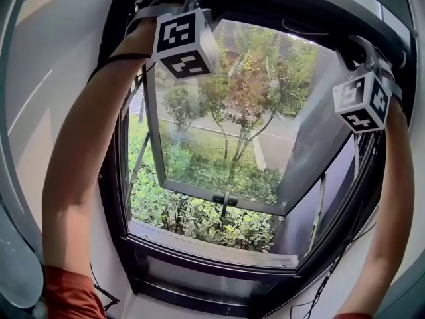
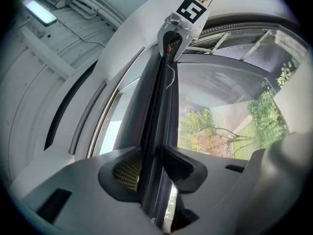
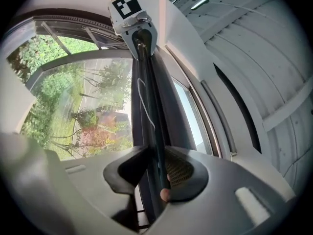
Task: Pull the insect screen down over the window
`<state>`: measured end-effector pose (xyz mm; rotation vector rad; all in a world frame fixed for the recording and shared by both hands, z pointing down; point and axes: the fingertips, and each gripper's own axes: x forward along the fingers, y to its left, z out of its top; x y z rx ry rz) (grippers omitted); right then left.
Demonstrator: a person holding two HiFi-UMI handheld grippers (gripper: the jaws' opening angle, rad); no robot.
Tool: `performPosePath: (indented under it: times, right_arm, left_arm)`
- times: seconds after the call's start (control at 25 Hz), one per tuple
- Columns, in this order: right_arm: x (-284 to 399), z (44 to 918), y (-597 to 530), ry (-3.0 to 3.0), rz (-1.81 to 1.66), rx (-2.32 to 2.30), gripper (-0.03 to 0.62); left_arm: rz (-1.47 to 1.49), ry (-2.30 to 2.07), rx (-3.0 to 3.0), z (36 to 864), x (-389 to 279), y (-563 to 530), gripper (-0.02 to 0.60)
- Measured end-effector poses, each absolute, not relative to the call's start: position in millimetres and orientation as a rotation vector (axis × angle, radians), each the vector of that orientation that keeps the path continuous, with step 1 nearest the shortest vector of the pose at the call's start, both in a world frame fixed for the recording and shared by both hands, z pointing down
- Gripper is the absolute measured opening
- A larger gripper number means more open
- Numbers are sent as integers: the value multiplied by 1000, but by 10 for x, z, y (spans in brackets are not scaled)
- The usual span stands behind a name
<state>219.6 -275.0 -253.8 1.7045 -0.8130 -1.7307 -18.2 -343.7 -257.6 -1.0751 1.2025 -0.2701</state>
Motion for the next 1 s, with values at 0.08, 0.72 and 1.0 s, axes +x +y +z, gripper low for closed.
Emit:
performPosePath:
  times: [0.08, 0.72, 1.0]
  right_arm:
    - [2198, -2549, -2757, -800, -1718, 1684, 114]
    - [2364, -2425, -2911, -767, -1535, 1587, 198]
    - [2420, -2463, -2970, -722, -1519, 1600, 206]
  left_arm:
    - [-306, 1194, -1050, -2585, -182, -3427, 118]
    - [-493, 1219, -1034, -2542, -151, -3681, 157]
    - [-503, 1204, -1002, -2533, -161, -3683, 160]
